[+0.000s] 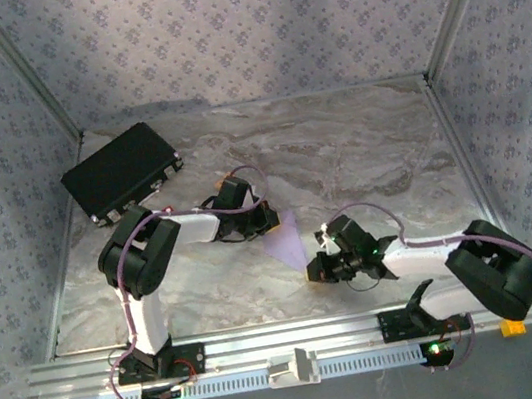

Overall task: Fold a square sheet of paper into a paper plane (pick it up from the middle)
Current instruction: Fourth fold the wing at the center of the table.

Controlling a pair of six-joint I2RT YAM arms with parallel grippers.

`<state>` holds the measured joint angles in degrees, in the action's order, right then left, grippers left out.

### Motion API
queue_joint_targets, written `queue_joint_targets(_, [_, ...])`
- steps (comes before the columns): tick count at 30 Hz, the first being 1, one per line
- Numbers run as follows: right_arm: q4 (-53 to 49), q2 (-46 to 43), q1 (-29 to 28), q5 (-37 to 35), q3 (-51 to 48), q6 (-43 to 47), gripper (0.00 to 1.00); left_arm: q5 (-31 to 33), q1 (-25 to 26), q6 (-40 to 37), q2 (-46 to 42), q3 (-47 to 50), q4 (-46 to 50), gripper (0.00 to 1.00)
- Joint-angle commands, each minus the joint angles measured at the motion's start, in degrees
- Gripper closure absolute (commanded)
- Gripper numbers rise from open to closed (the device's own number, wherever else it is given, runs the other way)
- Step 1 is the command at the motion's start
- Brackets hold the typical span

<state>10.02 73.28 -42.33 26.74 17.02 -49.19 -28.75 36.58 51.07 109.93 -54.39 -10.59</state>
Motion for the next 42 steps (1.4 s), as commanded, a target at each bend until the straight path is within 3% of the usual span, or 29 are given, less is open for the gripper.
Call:
queue_joint_targets(1, [-9.76, -4.14, -0.07, -1.12, -0.56, -0.66, 0.96, 3.18, -0.94, -0.14, 1.36, 1.31, 1.64, 1.0])
queue_joint_targets(5, [-14.79, -11.1, 1.48, -2.54, 2.35, 0.31, 0.95, 3.05, -0.84, -0.07, 1.18, 1.39, 1.53, 0.99])
queue_joint_targets(9, [-11.19, -13.87, 2.38, -4.07, 3.63, -1.17, 0.91, 2.82, -0.64, -0.14, 1.24, 1.24, 1.72, 1.0])
queue_joint_targets(20, [-2.61, 6.74, 5.56, 0.8, 15.93, 0.01, 0.94, 2.61, -0.43, -0.85, 0.9, 0.78, 2.64, 1.0])
queue_joint_targets(26, [0.66, 13.49, 6.13, 1.56, 17.6, -0.14, 0.95, 2.6, -0.41, -0.73, 0.72, 1.13, 2.33, 1.0])
queue_joint_targets(42, [2.29, 16.9, 6.8, -0.9, 7.23, -0.98, 1.0, 1.76, -0.3, -0.38, -1.36, 0.56, 0.92, 0.95])
